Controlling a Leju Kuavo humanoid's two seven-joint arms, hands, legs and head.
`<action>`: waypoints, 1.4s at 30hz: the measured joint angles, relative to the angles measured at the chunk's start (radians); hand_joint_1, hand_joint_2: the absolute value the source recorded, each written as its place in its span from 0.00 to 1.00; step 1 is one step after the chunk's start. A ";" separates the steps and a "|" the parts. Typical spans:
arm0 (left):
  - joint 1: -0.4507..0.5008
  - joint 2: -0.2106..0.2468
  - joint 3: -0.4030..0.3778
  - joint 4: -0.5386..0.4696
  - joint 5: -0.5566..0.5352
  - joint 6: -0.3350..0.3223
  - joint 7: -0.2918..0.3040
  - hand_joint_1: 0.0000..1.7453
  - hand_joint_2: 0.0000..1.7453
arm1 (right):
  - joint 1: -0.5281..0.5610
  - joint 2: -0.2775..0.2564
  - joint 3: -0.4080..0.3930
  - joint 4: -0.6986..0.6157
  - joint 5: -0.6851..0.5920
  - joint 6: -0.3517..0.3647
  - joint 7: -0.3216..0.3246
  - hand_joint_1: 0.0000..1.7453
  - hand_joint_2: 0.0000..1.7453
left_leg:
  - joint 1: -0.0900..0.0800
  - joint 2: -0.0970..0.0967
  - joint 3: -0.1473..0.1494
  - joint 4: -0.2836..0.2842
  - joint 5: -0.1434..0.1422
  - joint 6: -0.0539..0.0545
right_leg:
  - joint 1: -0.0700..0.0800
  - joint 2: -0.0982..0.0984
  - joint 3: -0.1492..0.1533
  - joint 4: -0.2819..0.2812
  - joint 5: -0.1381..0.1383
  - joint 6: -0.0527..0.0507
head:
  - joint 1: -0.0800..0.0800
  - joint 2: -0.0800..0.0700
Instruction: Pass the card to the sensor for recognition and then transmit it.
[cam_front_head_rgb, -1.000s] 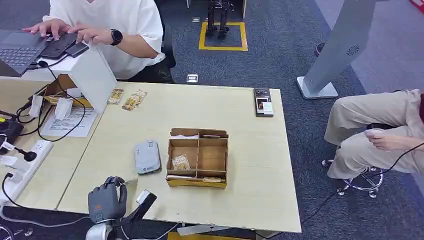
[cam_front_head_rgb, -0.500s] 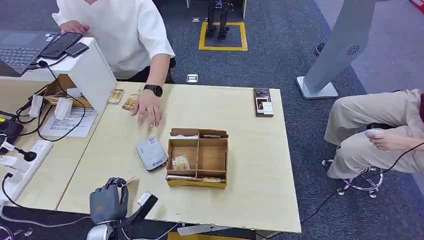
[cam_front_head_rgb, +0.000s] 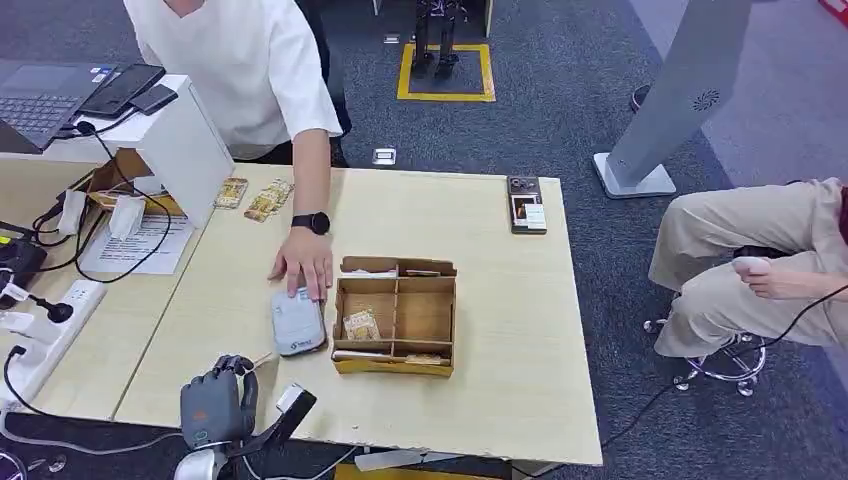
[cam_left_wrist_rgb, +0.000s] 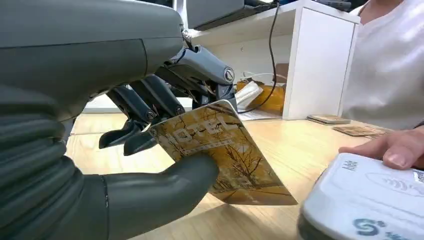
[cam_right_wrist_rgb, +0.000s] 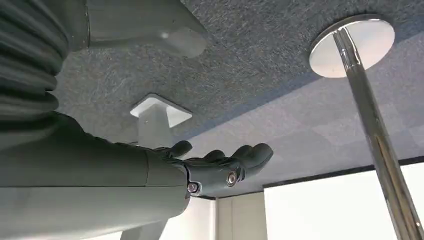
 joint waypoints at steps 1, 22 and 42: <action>0.000 0.000 0.000 0.000 -0.002 0.000 0.000 1.00 1.00 | 0.000 0.000 0.000 0.001 0.000 0.000 0.000 0.00 1.00 | 0.000 0.000 0.000 0.000 0.000 0.000 | 0.000 0.000 0.000 0.000 0.000 0.000 | 0.000 0.000; -0.001 0.000 -0.005 0.050 0.029 0.000 -0.007 1.00 1.00 | 0.000 0.000 0.000 0.012 -0.005 0.000 -0.012 0.00 1.00 | 0.000 0.000 0.001 0.000 0.000 0.000 | 0.000 0.000 0.001 0.000 0.000 0.000 | 0.000 0.000; -0.003 -0.001 -0.004 0.049 0.192 0.001 -0.084 1.00 1.00 | 0.000 0.000 0.000 0.012 -0.005 0.000 -0.010 0.00 1.00 | 0.000 -0.001 0.001 0.000 0.000 0.000 | 0.000 -0.001 0.001 0.000 0.000 0.000 | 0.000 0.000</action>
